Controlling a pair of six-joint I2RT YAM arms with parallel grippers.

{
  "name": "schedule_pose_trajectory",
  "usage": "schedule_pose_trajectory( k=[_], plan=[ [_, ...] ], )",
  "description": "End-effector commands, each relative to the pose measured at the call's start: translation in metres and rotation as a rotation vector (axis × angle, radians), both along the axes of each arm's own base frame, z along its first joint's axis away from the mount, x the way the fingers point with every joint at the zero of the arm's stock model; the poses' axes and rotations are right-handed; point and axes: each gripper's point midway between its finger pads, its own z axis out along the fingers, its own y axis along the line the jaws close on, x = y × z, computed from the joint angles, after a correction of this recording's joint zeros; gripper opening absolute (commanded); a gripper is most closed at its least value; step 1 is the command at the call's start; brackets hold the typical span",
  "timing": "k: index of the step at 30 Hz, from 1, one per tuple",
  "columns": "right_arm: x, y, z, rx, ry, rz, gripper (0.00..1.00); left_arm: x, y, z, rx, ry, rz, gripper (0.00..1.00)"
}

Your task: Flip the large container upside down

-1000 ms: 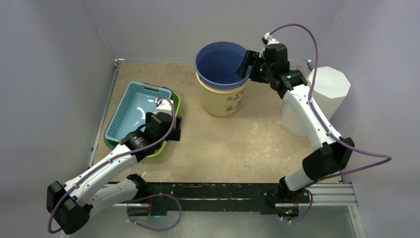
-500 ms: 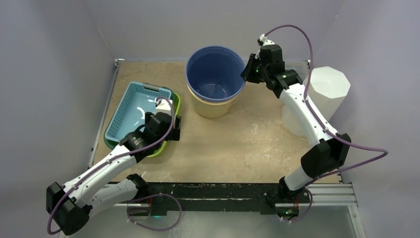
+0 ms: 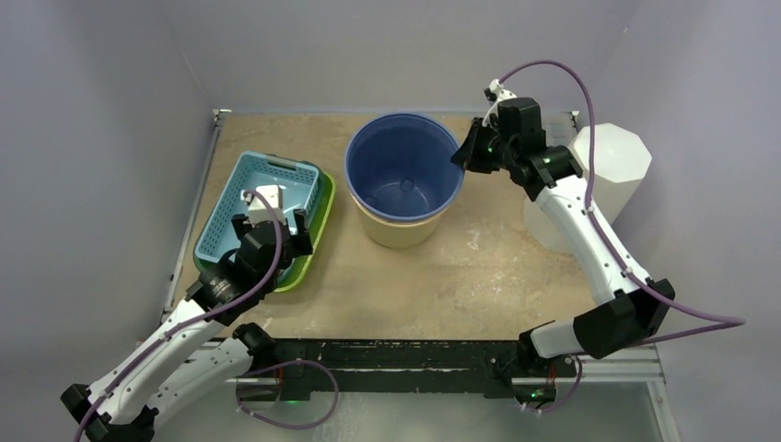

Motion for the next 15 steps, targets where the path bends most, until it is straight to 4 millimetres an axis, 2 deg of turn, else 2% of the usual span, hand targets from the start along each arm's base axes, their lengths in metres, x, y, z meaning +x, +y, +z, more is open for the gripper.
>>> schedule_pose_trajectory(
  k=[1, 4, 7, 8, 9, 11, 13, 15],
  plan=[
    [-0.027, 0.014, 0.046, 0.110, -0.059, 0.099, 0.02, 0.002, 0.010, 0.019, -0.037, -0.061, 0.070, 0.86],
    [-0.027, 0.005, 0.036, 0.054, -0.048, 0.074, 0.11, 0.003, 0.008, 0.019, -0.031, -0.053, 0.065, 0.85],
    [-0.023, -0.016, 0.021, -0.051, -0.020, -0.001, 0.21, 0.004, 0.007, 0.016, -0.023, -0.041, 0.059, 0.85],
    [-0.022, -0.022, 0.021, -0.075, -0.022, -0.023, 0.30, 0.004, 0.006, 0.016, -0.023, -0.038, 0.056, 0.86],
    [-0.022, -0.027, 0.023, -0.090, -0.029, -0.040, 0.49, 0.004, 0.005, 0.015, -0.021, -0.035, 0.055, 0.85],
    [-0.023, -0.042, 0.032, -0.124, -0.062, -0.109, 0.71, 0.004, 0.004, 0.014, -0.019, -0.032, 0.050, 0.86],
    [-0.027, -0.058, 0.050, -0.135, -0.120, -0.184, 0.85, 0.005, 0.003, 0.014, -0.018, -0.029, 0.045, 0.86],
    [-0.034, -0.084, 0.065, -0.141, -0.182, -0.326, 0.91, 0.005, 0.003, 0.013, -0.018, -0.028, 0.044, 0.85]
  ],
)
